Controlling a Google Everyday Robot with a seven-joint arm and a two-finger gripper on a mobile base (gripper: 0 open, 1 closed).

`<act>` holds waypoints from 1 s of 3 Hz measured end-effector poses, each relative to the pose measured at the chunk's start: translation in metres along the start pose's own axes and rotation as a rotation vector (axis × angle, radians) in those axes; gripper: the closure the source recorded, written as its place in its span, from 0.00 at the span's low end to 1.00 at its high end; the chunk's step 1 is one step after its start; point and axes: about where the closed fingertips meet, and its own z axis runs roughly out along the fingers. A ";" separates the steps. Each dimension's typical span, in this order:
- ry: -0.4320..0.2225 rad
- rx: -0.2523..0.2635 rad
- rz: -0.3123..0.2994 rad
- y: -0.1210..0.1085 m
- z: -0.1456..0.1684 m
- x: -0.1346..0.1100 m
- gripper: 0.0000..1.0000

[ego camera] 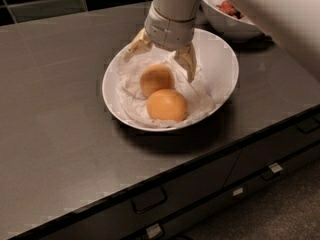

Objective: Pick orange from white bowl

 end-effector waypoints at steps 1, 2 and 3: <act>-0.016 0.001 -0.010 -0.001 0.006 0.000 0.23; -0.028 0.003 -0.014 -0.002 0.010 0.000 0.29; -0.035 0.005 -0.013 -0.001 0.013 0.001 0.29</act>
Offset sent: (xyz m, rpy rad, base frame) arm 0.0020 0.0010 -0.0156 0.0027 0.0537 0.0297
